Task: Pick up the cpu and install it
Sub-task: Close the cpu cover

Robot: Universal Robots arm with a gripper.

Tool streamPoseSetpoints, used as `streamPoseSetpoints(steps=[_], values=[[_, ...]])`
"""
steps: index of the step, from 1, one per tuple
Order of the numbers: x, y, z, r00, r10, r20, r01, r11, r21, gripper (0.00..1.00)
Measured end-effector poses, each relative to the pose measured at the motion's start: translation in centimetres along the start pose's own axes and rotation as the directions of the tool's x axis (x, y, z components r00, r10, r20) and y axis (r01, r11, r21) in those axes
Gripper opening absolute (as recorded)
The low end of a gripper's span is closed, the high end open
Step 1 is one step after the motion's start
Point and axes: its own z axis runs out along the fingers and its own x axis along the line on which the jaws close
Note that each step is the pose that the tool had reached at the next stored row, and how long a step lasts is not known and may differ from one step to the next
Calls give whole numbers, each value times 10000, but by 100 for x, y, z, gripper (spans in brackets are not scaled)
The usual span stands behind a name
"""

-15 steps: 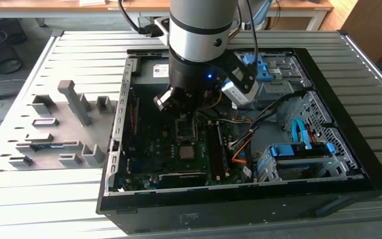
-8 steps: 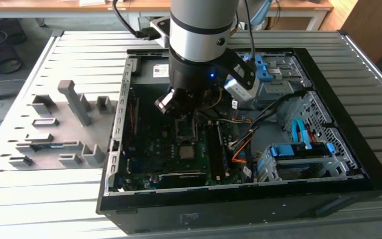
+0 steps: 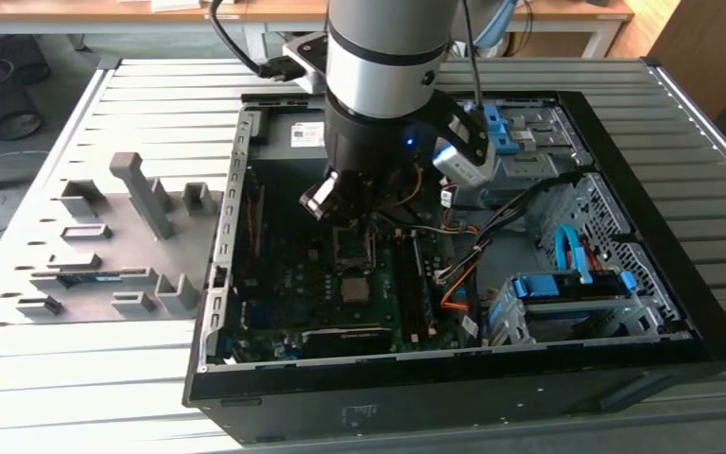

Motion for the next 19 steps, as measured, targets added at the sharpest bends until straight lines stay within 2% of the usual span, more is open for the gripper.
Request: streamPoseSetpoints(steps=[7,19], values=[[-27,-22,1,9985,-551,-46,551,9985,5,10],[-52,-43,6,9924,-1228,-105,1228,9924,11,10]])
